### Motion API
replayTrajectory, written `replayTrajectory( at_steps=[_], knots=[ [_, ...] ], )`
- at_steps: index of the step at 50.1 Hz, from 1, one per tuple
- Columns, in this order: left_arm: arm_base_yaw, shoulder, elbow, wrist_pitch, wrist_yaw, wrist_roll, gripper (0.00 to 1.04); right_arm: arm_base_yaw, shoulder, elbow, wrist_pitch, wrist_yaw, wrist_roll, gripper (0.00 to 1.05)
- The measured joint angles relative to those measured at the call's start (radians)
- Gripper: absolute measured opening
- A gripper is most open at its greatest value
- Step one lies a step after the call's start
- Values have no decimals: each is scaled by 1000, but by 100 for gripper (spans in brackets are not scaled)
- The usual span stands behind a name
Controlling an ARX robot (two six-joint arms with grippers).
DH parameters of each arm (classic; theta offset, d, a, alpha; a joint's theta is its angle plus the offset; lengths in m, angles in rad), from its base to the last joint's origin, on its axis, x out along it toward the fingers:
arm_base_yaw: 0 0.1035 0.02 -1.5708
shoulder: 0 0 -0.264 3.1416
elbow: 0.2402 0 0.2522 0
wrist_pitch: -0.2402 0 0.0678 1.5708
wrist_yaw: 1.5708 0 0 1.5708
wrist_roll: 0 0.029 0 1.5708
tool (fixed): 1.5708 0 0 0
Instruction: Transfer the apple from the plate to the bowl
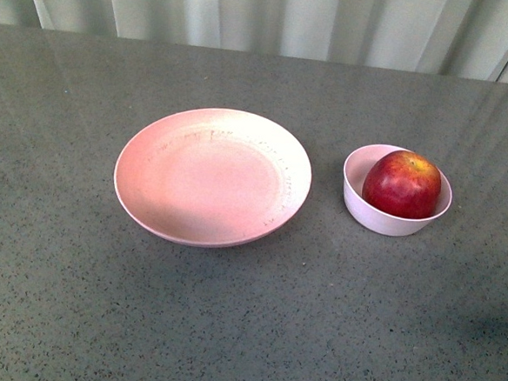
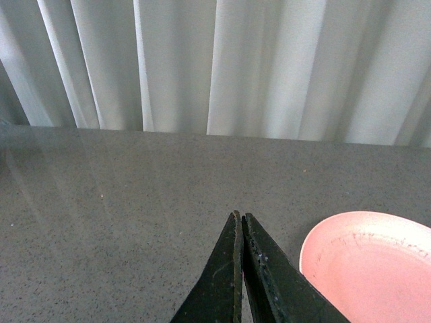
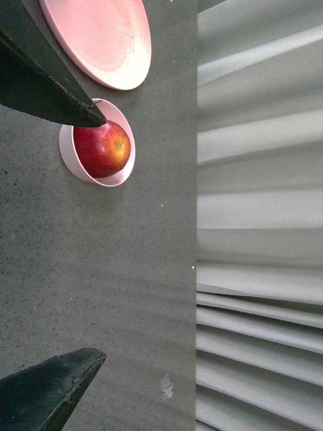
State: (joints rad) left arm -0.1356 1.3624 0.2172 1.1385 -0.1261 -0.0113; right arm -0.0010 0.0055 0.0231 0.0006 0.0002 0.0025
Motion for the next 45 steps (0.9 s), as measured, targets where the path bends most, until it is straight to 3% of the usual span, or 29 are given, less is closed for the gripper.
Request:
replayTrajectory(
  at_steps=[17, 20, 25, 45],
  knots=[
    [55, -253, -122, -137, 49, 1, 2, 0, 0, 0, 0, 0, 0, 96],
    [85, -295, -135, -167, 105, 2, 2, 0, 0, 0, 0, 0, 0, 96],
    [129, -386, -160, -235, 119, 2, 2, 0, 0, 0, 0, 0, 0, 96],
    [132, -739, -202, -532, 126, 3, 2, 0, 0, 0, 0, 0, 0, 96]
  ],
)
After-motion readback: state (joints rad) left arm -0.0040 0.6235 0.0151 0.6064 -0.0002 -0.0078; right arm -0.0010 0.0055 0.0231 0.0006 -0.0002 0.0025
